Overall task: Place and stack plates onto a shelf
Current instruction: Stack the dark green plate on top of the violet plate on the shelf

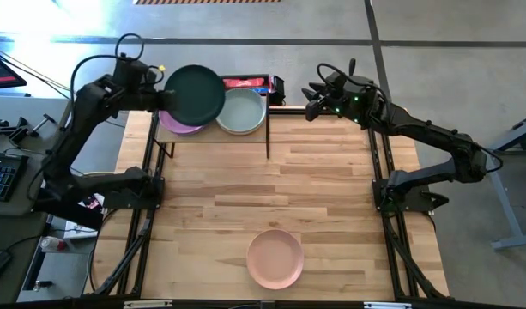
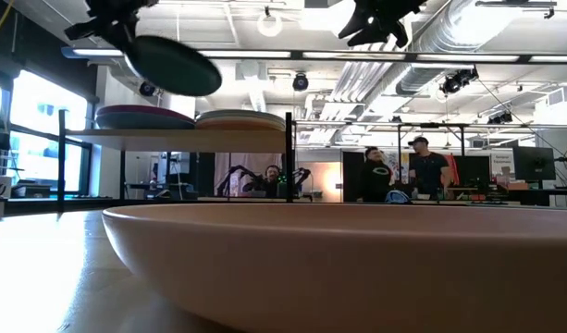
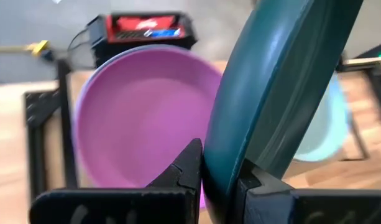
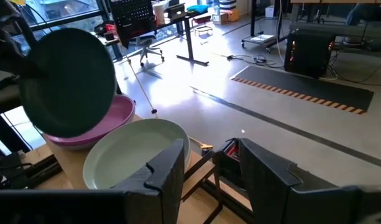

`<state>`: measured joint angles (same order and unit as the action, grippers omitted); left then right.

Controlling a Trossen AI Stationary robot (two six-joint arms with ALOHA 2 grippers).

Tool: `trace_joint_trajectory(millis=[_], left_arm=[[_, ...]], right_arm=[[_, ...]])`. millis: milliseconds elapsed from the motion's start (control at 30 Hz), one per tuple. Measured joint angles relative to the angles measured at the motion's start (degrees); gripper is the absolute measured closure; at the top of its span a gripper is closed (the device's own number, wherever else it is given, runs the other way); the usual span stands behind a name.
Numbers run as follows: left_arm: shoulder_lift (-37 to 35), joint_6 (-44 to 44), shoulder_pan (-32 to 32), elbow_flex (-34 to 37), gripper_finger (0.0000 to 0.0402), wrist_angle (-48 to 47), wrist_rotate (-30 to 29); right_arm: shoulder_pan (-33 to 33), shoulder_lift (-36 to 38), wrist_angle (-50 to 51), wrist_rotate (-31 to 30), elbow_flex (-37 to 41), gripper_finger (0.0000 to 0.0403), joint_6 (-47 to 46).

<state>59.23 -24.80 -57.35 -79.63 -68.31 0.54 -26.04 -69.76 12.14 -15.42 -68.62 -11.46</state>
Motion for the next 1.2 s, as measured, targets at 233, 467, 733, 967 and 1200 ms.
trace_joint_trajectory(millis=[233,467,733,967,1200], left_arm=[[1.6,0.2,-7.8,0.0,0.038,-1.5,6.2],[3.2,-0.5,-15.3,0.0,0.038,-7.3,15.9],[4.5,-0.6,-18.0,0.0,0.038,-8.5,13.9],[5.0,-4.1,-18.0,0.0,0.038,-8.6,11.2],[6.8,-8.7,-17.9,0.0,0.038,-10.4,11.5]], right_arm=[[0.0,0.0,0.0,0.0,0.0,0.0263,0.0],[0.0,0.0,0.1,0.0,0.0,0.0263,0.0],[0.0,0.0,0.1,0.0,0.0,0.0263,0.1],[0.0,0.0,0.1,0.0,0.0,0.0263,0.1],[0.0,0.0,0.6,0.0,0.0,0.0263,1.9]])
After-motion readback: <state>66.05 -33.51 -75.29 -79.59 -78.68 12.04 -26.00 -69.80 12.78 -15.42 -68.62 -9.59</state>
